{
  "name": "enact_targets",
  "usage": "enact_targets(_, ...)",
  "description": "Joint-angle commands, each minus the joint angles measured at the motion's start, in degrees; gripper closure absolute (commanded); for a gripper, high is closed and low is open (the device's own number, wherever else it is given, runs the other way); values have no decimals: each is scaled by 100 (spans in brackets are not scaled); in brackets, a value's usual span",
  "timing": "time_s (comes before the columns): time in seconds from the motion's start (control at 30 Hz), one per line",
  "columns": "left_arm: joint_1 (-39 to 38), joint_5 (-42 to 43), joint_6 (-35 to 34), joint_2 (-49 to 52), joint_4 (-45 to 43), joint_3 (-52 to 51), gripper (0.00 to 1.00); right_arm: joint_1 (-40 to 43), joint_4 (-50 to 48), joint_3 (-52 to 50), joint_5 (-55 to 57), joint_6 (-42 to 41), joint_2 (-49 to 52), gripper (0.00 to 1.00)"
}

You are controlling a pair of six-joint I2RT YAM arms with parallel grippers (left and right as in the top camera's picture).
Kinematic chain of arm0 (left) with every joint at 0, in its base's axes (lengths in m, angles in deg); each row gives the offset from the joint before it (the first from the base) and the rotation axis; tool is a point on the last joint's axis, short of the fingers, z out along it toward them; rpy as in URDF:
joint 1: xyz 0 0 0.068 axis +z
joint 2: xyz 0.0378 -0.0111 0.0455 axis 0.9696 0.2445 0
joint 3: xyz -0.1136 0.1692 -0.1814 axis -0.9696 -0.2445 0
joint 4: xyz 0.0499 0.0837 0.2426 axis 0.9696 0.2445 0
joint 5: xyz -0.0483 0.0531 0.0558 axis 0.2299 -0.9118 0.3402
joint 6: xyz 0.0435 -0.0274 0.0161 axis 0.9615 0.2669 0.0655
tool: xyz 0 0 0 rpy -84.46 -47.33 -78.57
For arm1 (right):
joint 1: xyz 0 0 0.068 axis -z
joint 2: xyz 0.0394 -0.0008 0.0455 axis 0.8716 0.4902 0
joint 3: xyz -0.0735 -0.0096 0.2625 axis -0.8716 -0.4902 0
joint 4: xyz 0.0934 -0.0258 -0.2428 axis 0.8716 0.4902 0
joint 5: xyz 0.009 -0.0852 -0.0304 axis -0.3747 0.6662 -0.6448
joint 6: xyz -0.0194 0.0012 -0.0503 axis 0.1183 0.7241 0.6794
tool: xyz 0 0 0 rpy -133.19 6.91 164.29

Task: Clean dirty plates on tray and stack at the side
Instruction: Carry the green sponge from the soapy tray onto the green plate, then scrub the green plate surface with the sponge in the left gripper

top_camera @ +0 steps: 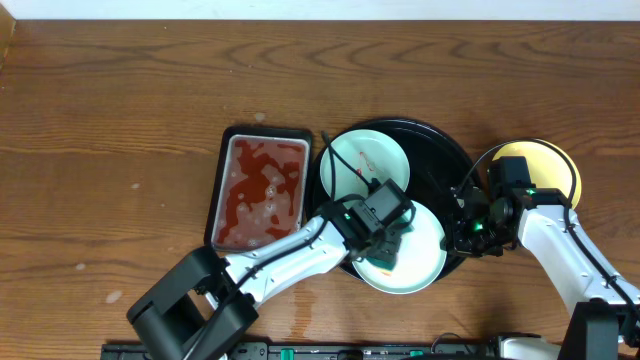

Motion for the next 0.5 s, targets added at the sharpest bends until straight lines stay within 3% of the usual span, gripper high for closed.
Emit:
enact_targets(0.0, 284, -645, -9, -138, 334, -35, 93, -42, -13, -13, 63, 70, -68, 99)
enact_targets(0.23, 297, -634, -11, -837, 144, -35, 92, -42, -15, -13, 63, 70, -68, 99)
enact_targets(0.47, 87, -632, -214, -706, -350, -37, 92, -42, -13, -13, 61, 70, -68, 99)
